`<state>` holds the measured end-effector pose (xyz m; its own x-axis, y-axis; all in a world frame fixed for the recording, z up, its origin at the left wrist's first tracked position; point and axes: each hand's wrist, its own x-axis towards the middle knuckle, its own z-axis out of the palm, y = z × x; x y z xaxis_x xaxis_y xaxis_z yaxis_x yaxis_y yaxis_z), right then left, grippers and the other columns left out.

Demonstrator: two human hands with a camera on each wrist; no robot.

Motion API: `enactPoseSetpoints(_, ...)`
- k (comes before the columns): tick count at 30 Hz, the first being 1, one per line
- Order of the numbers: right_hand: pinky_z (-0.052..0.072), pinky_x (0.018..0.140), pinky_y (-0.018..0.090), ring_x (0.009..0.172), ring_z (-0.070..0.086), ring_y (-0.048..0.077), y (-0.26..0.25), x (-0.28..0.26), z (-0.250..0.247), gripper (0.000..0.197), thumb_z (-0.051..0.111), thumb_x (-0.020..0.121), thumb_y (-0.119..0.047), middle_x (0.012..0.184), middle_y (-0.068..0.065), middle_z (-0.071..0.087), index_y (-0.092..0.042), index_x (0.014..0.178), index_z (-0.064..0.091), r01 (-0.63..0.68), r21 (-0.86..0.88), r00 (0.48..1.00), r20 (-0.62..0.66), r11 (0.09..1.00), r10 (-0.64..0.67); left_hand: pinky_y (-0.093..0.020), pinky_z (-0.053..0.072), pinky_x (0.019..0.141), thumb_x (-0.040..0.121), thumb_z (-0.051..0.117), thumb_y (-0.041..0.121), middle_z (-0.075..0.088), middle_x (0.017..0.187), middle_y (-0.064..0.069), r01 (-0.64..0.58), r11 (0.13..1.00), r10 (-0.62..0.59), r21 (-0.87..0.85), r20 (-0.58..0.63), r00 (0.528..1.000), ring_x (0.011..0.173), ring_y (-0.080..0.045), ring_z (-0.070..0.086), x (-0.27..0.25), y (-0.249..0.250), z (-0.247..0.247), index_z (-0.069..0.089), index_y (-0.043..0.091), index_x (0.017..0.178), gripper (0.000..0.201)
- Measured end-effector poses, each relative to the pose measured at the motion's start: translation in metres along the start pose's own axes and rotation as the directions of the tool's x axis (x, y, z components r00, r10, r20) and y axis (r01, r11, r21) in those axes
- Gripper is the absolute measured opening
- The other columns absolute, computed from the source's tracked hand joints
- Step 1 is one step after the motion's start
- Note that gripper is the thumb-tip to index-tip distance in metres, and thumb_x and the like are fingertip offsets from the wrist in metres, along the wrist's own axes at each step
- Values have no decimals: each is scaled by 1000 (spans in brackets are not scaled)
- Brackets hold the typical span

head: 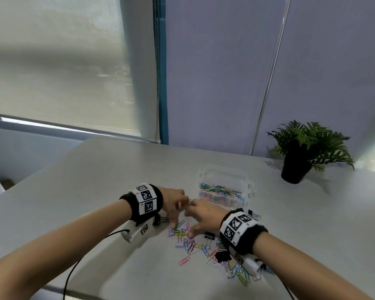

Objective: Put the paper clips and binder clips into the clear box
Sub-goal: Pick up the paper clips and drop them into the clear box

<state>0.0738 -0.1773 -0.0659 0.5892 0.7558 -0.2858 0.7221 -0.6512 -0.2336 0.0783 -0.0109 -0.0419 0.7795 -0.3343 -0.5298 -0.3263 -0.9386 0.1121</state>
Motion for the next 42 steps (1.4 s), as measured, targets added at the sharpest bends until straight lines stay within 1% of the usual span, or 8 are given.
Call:
enactPoseSetpoints(4,41,95,44,118,38,24,-1,-3,8,55,75,71,-34,129,5,42,-16,117,51,27,28,999,-20,999,-27,-34,40,96,68,81,23,43,124,-14,-43,999,42,-6,-49,998,113,-28,47,-3,10,10,44,10,128,72)
enactPoseSetpoints(8,40,83,30,109,49,26,-6,0,6,38,78,69,-19,119,8,52,-12,102,61,-12,111,996,-90,994,22,-34,43,89,78,70,19,59,116,-19,-37,997,49,63,-190,981,107,-33,56,0,24,18,57,3,116,42)
enactPoseSetpoints(18,32,47,7,75,47,14,-1,-12,2,19,75,70,-4,65,-10,46,-11,82,62,-74,220,995,-54,973,88,-33,46,86,83,59,11,63,116,-16,-24,997,35,78,-138,990,108,-30,58,-6,27,22,59,5,113,30)
enactPoseSetpoints(21,40,49,6,63,54,10,10,-18,-2,29,73,70,4,71,-3,54,-17,76,56,-101,385,990,-51,918,130,-31,45,87,83,61,13,64,116,-14,-35,999,38,25,-128,991,106,-29,58,-7,23,18,58,6,114,31)
enactPoseSetpoints(24,54,58,25,61,62,16,16,-24,-9,31,71,72,7,72,3,61,-13,90,56,-110,506,984,-66,855,165,-23,42,77,84,61,12,66,114,-11,-53,994,39,-96,-141,989,90,-18,57,-8,16,12,58,8,114,31)
enactPoseSetpoints(30,43,57,8,62,60,11,4,-21,-8,19,53,83,7,80,12,67,-3,93,65,-59,284,974,-193,957,118,-10,42,67,86,57,5,67,112,-13,-108,948,42,-300,-220,975,65,-9,57,-7,-2,-2,57,8,115,29)
enactPoseSetpoints(35,37,71,24,97,55,27,-15,-11,4,32,71,75,-2,108,13,54,-3,105,60,-17,75,998,-64,997,22,-7,43,65,86,61,8,71,102,-14,-178,924,80,-338,-283,956,50,11,55,-3,-15,0,62,7,107,20)
enactPoseSetpoints(42,30,49,10,54,43,-4,-13,-11,7,4,60,80,5,69,-12,40,4,83,62,0,140,997,-77,990,11,-7,49,61,86,59,-1,68,102,-23,-238,843,78,-482,-328,941,52,9,59,-5,-19,-7,61,-2,106,21)
